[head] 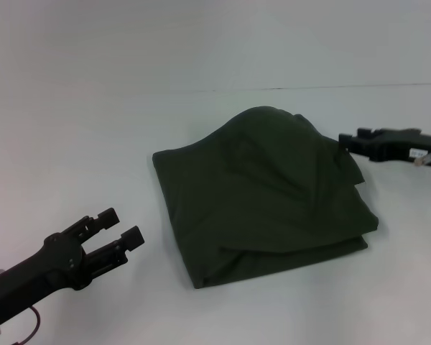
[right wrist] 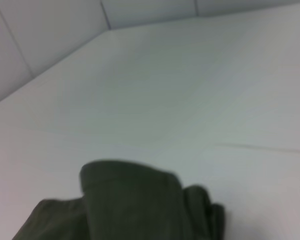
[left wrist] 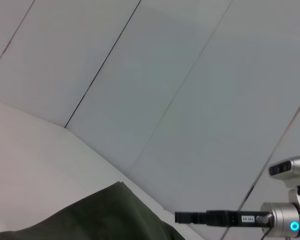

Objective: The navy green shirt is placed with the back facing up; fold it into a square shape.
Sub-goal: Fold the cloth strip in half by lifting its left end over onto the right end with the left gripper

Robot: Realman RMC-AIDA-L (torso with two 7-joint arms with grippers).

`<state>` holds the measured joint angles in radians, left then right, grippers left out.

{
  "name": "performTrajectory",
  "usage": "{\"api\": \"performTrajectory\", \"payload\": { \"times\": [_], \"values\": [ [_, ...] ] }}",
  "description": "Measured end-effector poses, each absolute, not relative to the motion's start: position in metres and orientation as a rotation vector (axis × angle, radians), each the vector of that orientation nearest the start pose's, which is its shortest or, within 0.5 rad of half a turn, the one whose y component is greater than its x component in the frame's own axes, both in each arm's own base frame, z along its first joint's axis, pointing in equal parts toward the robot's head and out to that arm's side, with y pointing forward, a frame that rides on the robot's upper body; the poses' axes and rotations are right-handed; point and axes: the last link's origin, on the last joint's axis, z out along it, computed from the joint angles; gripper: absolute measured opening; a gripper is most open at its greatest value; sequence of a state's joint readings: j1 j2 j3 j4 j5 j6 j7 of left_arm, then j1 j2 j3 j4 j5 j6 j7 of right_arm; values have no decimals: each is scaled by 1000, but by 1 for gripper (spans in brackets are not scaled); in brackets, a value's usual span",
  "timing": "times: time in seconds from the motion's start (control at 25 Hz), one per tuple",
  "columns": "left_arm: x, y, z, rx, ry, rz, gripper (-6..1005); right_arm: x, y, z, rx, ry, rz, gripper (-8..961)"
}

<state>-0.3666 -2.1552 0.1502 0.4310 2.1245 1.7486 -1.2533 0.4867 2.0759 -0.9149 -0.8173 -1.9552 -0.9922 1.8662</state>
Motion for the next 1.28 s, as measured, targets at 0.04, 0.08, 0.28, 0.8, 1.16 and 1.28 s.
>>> {"api": "performTrajectory", "payload": {
  "times": [0.04, 0.08, 0.28, 0.8, 1.16, 1.28],
  "values": [
    [-306, 247, -18, -2316, -998, -1195, 886, 287, 392, 28, -2206, 1031, 458, 317],
    [-306, 247, -18, -2315, -997, -1196, 886, 287, 394, 32, -2198, 1028, 459, 346],
    [-306, 249, -16, -2308, -1002, -1204, 885, 278, 407, 52, -2177, 1050, 510, 516],
    [-305, 252, -14, -2301, -996, -1209, 886, 241, 430, 26, -2279, 1182, 415, 619],
    [-307, 252, -11, -2272, -997, -1213, 886, 243, 438, 7, -2219, 1206, 402, 615],
    [-309, 252, -10, -2259, -999, -1215, 885, 243, 439, 0, -2222, 1204, 395, 614]
  ]
}}
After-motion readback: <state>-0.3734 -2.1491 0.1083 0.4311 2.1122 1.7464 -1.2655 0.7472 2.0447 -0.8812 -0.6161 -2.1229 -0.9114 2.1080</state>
